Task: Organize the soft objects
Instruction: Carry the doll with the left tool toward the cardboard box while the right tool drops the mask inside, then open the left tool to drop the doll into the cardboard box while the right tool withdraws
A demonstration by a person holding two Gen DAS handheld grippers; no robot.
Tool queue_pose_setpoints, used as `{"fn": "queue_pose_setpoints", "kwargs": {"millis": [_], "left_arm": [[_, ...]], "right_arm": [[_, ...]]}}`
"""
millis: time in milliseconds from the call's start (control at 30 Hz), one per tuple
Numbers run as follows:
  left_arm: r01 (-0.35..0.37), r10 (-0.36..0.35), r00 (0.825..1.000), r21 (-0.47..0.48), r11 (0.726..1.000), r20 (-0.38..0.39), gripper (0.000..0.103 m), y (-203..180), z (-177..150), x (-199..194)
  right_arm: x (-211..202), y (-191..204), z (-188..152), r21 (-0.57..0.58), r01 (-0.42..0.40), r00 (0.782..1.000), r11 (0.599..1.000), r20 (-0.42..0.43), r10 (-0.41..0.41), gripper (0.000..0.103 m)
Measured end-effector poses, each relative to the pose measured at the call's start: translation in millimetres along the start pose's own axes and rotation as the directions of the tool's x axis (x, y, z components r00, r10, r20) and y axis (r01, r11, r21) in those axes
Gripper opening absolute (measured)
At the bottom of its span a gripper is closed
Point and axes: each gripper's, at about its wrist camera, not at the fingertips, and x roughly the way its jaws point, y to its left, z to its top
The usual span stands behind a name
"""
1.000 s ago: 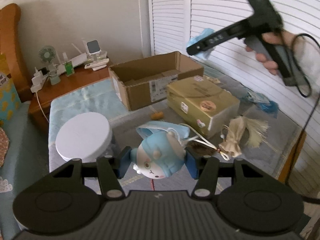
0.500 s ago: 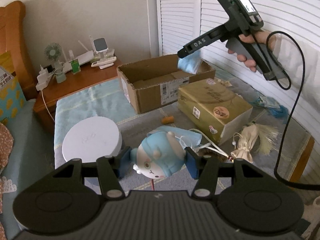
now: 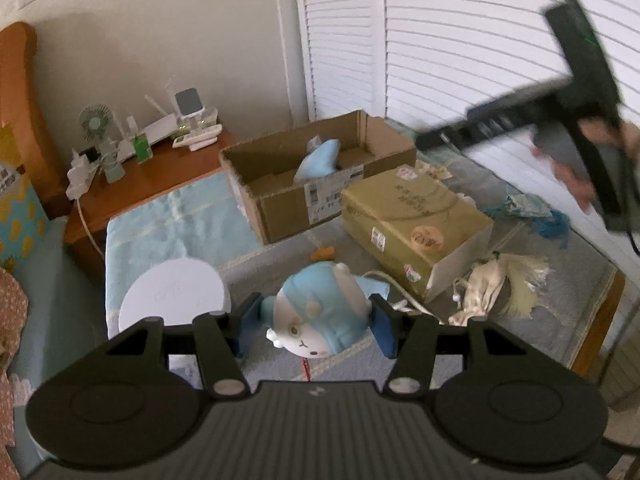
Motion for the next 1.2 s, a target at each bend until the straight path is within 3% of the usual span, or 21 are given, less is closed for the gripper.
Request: {"fn": "queue_pose_setpoints", "kwargs": {"millis": [267, 400, 633, 900, 933, 1033, 1200], "left_arm": [[0.021, -0.022, 1.000, 0.044, 0.999, 0.022, 0.056, -3.3, 44.1, 9.1], [-0.002, -0.002, 0.999, 0.086, 0.996, 0.041, 0.056, -5.9, 73.8, 26.3], [-0.045, 0.044, 0.999, 0.084, 0.995, 0.017, 0.056, 4.3, 122.0, 84.6], [-0.094, 0.095, 0.994, 0.024, 0.995, -0.050, 0.057, 24.0, 141.2, 140.3], [-0.093, 0.094, 0.994, 0.020, 0.995, -0.053, 0.059, 25.0, 141.6, 142.6], [-0.127, 0.129, 0.991, 0.030, 0.991, -0.042, 0.085, 23.9, 142.7, 144.8], [-0.139, 0.140, 0.990, 0.029, 0.990, -0.017, 0.086, 22.0, 142.8, 131.1]], "right_arm": [[-56.7, 16.4, -42.8, 0.022, -0.048, 0.999, 0.999, 0.019, 0.047, 0.103], [-75.2, 16.2, -55.1, 0.038, -0.050, 0.998, 0.998, 0.029, 0.049, 0.103], [-84.6, 9.5, -68.6, 0.040, -0.014, 0.999, 0.999, 0.033, 0.013, 0.103], [-77.7, -3.0, -79.4, 0.063, -0.005, 1.000, 0.998, -0.001, 0.005, 0.103], [-77.0, -3.8, -79.8, 0.065, -0.006, 1.000, 0.998, -0.002, 0.006, 0.103], [-74.9, -6.1, -80.5, 0.077, -0.014, 1.000, 0.997, -0.004, 0.014, 0.103], [-75.6, -4.4, -80.2, 0.074, -0.019, 1.000, 0.997, 0.002, 0.019, 0.103]]}}
